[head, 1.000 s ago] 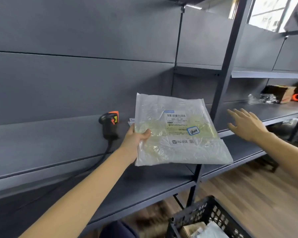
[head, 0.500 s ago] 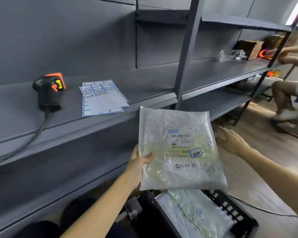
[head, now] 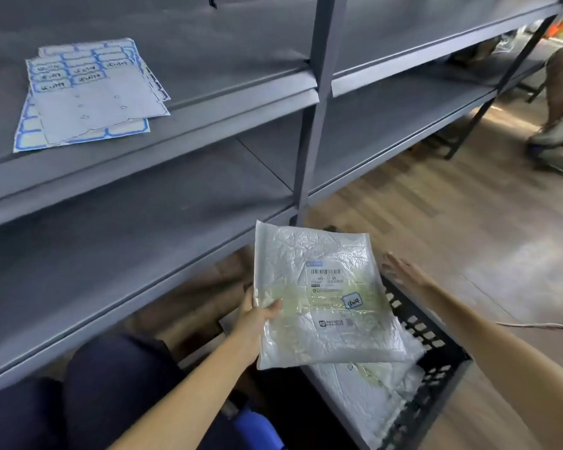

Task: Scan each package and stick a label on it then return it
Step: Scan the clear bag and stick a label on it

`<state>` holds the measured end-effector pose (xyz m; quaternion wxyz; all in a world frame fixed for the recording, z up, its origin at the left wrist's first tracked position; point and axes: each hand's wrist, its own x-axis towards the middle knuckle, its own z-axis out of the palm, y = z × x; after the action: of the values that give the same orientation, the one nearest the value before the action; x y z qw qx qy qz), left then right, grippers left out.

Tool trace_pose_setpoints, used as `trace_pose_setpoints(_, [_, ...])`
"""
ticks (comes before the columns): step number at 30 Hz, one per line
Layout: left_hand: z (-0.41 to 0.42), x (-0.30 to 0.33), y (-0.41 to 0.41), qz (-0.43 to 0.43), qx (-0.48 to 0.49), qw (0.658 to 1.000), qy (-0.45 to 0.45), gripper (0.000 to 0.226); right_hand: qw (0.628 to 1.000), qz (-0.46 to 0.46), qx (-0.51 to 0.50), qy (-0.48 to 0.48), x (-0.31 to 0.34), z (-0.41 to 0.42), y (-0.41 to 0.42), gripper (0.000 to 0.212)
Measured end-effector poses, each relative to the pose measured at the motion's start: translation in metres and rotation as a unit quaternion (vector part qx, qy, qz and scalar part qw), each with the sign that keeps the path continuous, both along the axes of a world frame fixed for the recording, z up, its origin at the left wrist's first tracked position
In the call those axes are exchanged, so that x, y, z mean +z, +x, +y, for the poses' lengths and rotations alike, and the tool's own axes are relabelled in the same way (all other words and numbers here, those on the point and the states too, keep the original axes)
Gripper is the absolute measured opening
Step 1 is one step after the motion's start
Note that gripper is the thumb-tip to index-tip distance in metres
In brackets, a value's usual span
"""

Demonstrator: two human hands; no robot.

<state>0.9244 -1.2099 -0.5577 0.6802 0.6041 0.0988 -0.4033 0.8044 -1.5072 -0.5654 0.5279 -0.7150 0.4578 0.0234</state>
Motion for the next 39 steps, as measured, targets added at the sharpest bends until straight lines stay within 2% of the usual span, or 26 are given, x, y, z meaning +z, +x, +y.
trace_pose_setpoints(3, [-0.006, -0.02, -0.005, 0.015, -0.003, 0.999, 0.029, 0.062, 0.986, -0.003, -0.007, 0.168, -0.023, 0.007, -0.004, 0.062])
trace_pose_setpoints(5, [-0.011, -0.03, -0.007, 0.016, -0.001, 0.999, 0.049, 0.068, 0.974, -0.005, 0.029, 0.224, -0.041, 0.009, -0.005, 0.063])
trace_pose_setpoints(9, [-0.018, -0.044, -0.011, 0.014, -0.018, 0.996, 0.082, 0.063, 0.971, -0.027, 0.003, 0.239, -0.074, 0.004, -0.008, 0.088])
trace_pose_setpoints(12, [-0.019, -0.052, -0.016, -0.017, -0.053, 0.995, 0.087, 0.047, 0.973, -0.036, -0.012, 0.229, -0.084, -0.005, -0.009, 0.099])
trace_pose_setpoints(14, [-0.018, -0.055, -0.019, -0.01, -0.067, 0.994, 0.09, 0.037, 0.977, -0.034, 0.0, 0.209, -0.083, -0.017, -0.008, 0.105])
trace_pose_setpoints(15, [-0.017, -0.056, -0.019, 0.001, -0.063, 0.993, 0.096, 0.032, 0.98, -0.034, 0.011, 0.197, -0.082, -0.025, -0.006, 0.1])
trace_pose_setpoints(17, [-0.013, -0.058, -0.015, 0.016, -0.034, 0.992, 0.121, 0.029, 0.985, -0.033, 0.022, 0.165, -0.08, -0.038, -0.002, 0.073])
trace_pose_setpoints(19, [-0.006, -0.06, -0.006, 0.011, 0.003, 0.989, 0.147, 0.025, 0.995, -0.003, 0.042, 0.094, -0.084, -0.048, 0.003, 0.064])
trace_pose_setpoints(23, [0.006, -0.063, 0.007, -0.004, 0.06, 0.982, 0.177, 0.015, 0.985, 0.04, 0.16, -0.05, -0.099, -0.058, 0.013, 0.085])
trace_pose_setpoints(27, [0.017, -0.07, 0.012, -0.021, 0.069, 0.979, 0.188, 0.012, 0.961, 0.126, 0.219, -0.113, -0.113, -0.033, 0.02, 0.082])
trace_pose_setpoints(32, [0.021, -0.075, 0.012, -0.048, 0.053, 0.977, 0.202, 0.011, 0.954, 0.171, 0.165, -0.184, -0.136, 0.018, 0.031, 0.071])
trace_pose_setpoints(37, [0.024, -0.076, 0.011, -0.054, 0.044, 0.977, 0.203, 0.011, 0.906, 0.253, 0.156, -0.303, -0.146, 0.033, 0.037, 0.045])
trace_pose_setpoints(39, [0.025, -0.075, 0.011, -0.062, 0.035, 0.975, 0.21, 0.011, 0.895, 0.269, 0.164, -0.317, -0.147, 0.036, 0.037, 0.035])
